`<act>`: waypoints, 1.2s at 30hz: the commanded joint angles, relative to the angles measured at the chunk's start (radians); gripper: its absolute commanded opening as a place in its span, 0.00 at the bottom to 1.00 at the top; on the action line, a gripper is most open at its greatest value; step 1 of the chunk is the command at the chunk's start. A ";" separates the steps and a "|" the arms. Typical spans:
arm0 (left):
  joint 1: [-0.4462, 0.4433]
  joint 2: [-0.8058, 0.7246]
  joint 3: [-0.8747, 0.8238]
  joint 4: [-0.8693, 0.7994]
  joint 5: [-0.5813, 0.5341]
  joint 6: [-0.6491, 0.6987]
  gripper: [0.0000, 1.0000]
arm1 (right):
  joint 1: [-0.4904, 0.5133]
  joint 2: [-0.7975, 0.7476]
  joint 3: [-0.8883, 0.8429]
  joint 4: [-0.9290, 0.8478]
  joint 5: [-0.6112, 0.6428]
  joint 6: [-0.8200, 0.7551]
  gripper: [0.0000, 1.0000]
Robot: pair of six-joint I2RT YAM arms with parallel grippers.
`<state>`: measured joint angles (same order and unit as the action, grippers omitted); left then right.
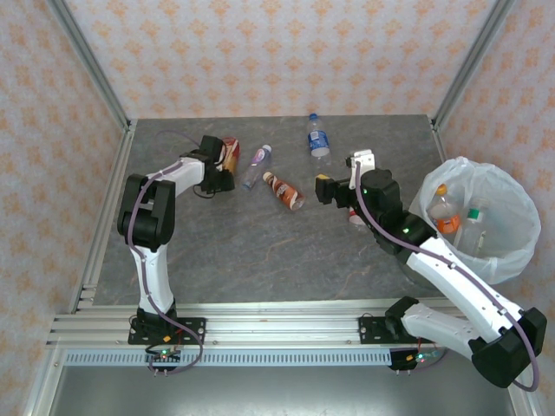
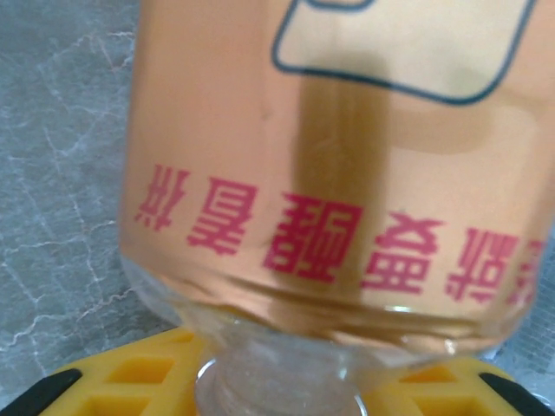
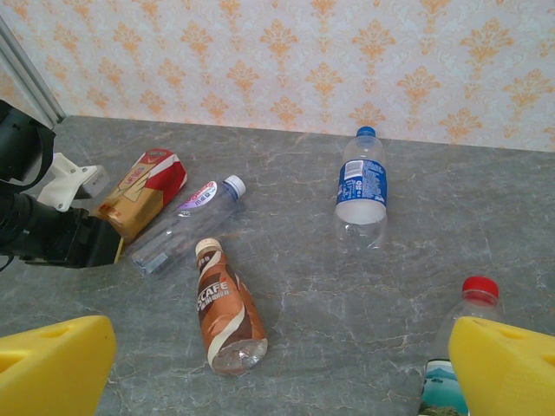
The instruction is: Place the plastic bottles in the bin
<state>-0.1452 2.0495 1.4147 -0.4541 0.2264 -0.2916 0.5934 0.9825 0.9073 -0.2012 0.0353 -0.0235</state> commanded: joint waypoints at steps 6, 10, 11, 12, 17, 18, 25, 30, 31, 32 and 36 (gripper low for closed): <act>-0.006 -0.021 -0.021 0.022 -0.045 0.020 0.25 | 0.006 -0.012 -0.008 0.008 0.014 -0.027 0.99; -0.007 -0.054 -0.052 0.037 -0.055 0.016 0.20 | 0.007 0.005 -0.005 0.017 -0.001 -0.023 0.99; -0.006 -0.064 -0.063 0.043 -0.056 0.012 0.19 | 0.007 0.008 -0.004 0.022 -0.007 -0.021 0.99; -0.006 -0.078 -0.077 0.050 -0.055 0.005 0.17 | 0.008 0.011 -0.005 0.029 -0.013 -0.018 0.99; -0.009 -0.157 -0.161 0.078 -0.047 -0.030 0.00 | 0.006 0.019 -0.023 0.082 -0.059 0.016 0.99; -0.009 -0.184 -0.182 0.083 -0.046 -0.034 0.00 | 0.007 0.021 -0.030 0.101 -0.069 0.027 0.99; -0.039 -0.419 -0.377 0.146 -0.129 -0.064 0.00 | 0.007 0.046 -0.034 0.171 -0.086 0.142 0.99; -0.084 -0.625 -0.515 0.202 -0.138 -0.097 0.00 | 0.006 0.078 -0.013 0.245 -0.064 0.380 0.99; -0.104 -0.664 -0.534 0.204 -0.146 -0.101 0.00 | 0.006 0.085 -0.010 0.260 -0.074 0.403 0.99; -0.119 -0.695 -0.546 0.201 -0.147 -0.105 0.00 | 0.008 0.091 -0.006 0.268 -0.075 0.421 0.99; -0.185 -0.800 -0.592 0.227 -0.093 -0.134 0.00 | 0.006 0.126 0.055 0.222 -0.120 0.474 0.99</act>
<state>-0.2981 1.3010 0.8505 -0.2829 0.1211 -0.3916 0.5934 1.0962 0.8925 -0.0048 -0.0448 0.3561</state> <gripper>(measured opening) 0.328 0.992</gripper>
